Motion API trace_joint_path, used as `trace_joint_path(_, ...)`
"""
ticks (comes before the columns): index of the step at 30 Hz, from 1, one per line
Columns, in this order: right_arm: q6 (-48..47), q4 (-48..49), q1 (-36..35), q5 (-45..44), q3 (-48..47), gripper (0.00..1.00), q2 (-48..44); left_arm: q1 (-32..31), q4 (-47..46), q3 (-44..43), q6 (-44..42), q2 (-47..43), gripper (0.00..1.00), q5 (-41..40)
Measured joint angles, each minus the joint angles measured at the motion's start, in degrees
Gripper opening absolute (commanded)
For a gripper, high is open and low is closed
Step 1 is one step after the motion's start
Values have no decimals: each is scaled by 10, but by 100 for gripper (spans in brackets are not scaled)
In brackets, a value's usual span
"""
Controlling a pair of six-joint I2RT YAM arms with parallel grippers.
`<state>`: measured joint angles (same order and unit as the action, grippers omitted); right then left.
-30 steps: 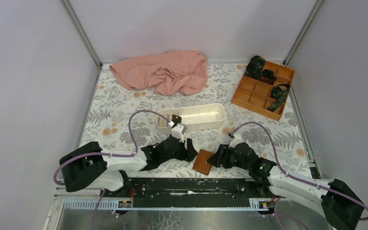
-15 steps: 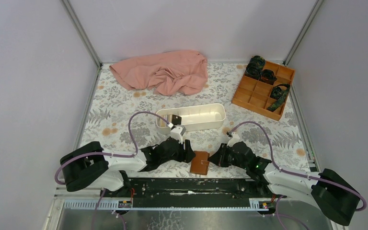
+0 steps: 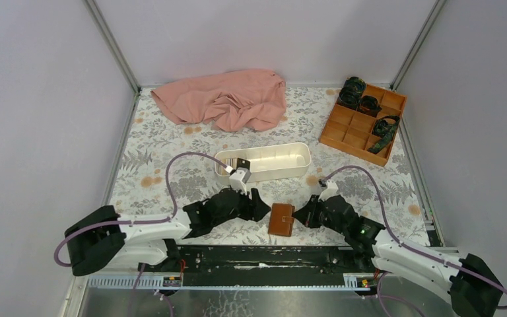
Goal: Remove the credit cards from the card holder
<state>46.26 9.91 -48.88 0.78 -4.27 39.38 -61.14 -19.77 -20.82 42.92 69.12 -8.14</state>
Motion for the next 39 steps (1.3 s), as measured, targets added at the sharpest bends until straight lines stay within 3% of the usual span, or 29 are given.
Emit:
trace_joint_path(8,-78,-156,-1,-110,-113,0,-56,0,31,10,0,-85,72,-21)
trace_joint_path(19,-217,-285,-1,-252,-276,0,27,0,67,21,0,-106,77,-43)
trace_joint_path(30,-296,-358,-9,-346,-382,0,170,0,91,40,0,-154,77,-70)
trace_joint_path(39,-290,-384,-86,-400,-424,0,328,0,123,42,0,-183,77,-82)
